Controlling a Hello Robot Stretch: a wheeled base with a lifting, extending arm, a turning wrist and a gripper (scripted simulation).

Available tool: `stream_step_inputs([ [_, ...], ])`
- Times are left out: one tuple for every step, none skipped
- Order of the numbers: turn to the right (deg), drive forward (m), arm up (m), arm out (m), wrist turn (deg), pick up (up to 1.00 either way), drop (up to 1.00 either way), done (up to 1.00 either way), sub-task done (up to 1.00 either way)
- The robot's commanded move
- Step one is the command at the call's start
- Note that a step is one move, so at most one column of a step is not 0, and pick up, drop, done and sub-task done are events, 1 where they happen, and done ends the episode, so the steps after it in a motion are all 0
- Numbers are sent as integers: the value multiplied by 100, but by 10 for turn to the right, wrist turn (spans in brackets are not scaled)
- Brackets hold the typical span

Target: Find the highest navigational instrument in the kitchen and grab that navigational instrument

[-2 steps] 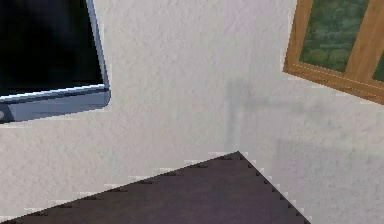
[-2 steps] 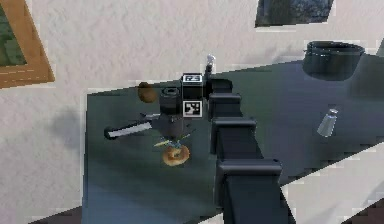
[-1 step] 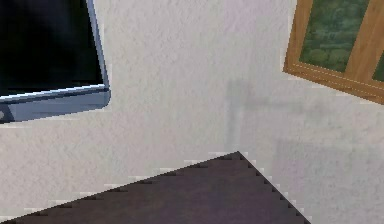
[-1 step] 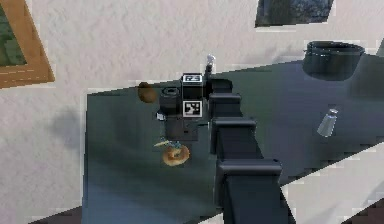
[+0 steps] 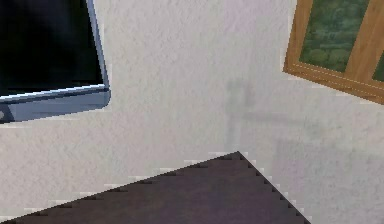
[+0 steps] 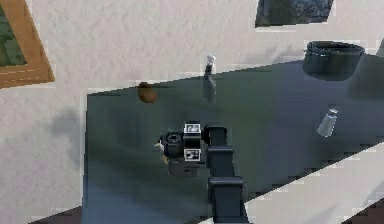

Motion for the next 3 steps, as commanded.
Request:
stream_step_inputs([
  [0, 0, 0, 0, 0, 100, 0, 0, 0],
  [0, 0, 10, 0, 0, 0, 0, 0, 0],
  [0, 0, 0, 0, 0, 0, 0, 100, 0],
])
